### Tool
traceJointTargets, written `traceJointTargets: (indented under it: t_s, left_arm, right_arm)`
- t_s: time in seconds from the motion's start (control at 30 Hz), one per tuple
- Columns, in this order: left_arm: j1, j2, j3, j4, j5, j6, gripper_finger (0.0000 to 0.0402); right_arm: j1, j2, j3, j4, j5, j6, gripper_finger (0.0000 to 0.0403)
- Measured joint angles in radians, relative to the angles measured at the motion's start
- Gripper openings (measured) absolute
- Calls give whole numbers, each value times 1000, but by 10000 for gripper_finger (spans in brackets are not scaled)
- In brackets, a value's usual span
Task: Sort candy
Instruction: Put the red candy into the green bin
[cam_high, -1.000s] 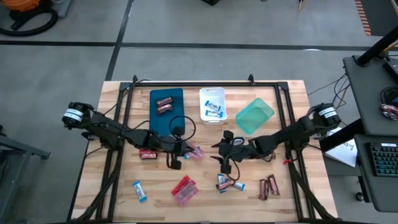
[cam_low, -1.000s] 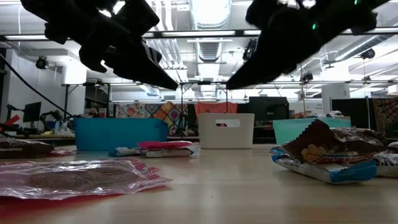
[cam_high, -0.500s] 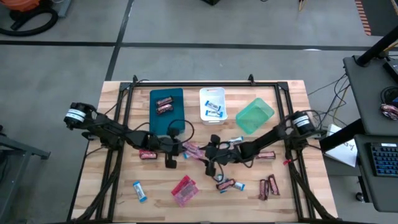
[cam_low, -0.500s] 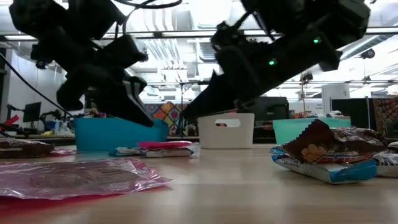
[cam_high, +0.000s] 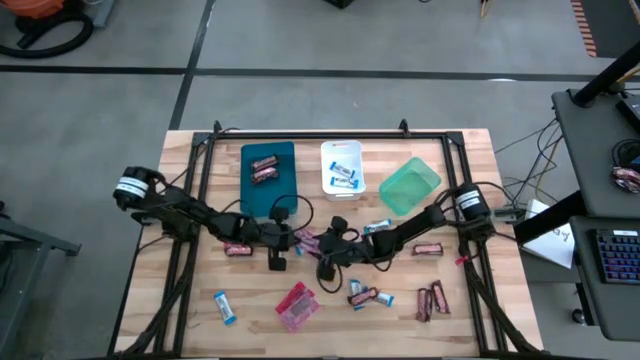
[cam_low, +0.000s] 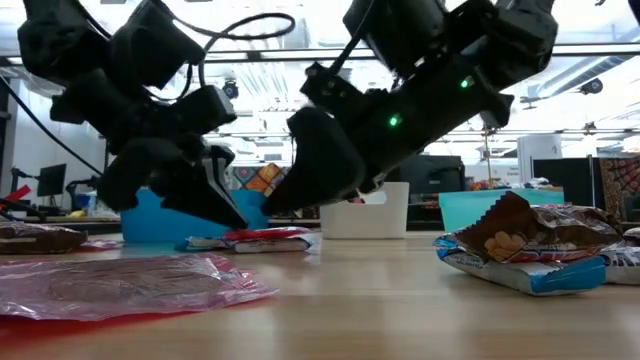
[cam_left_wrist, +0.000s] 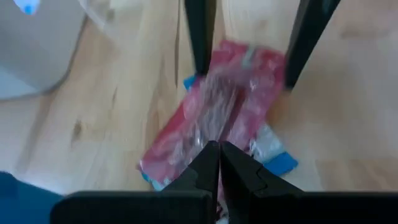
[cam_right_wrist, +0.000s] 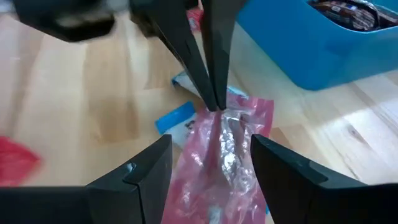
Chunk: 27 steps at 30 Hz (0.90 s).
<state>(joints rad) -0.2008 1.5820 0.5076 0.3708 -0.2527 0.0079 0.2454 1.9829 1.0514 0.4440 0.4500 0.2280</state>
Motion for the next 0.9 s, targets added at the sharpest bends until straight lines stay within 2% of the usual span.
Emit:
traceJointTargets:
  t_s: [0.13, 0.47, 0.57, 0.7, 0.8, 0.9]
  left_arm:
    - [0, -66, -1, -41, -3, 9, 0]
    - [-1, -266, -22, -84, -2, 48, 0]
    - [-1, -318, -29, -86, -2, 64, 0]
    - [-1, -364, -34, -85, 0, 85, 0]
    - [-1, -378, -35, -87, 0, 92, 0]
    - [-1, -376, -35, -100, 1, 92, 0]
  right_arm:
    - [-9, 31, 34, -1, -1, -2, 208]
    - [-53, 57, 90, -126, -7, 25, 203]
    - [-63, 60, 87, -123, -36, 50, 184]
    - [-81, 61, 79, -118, -87, 71, 138]
    - [-82, 54, 75, -122, -87, 41, 104]
    - [-81, 30, 73, -141, -111, 1, 87]
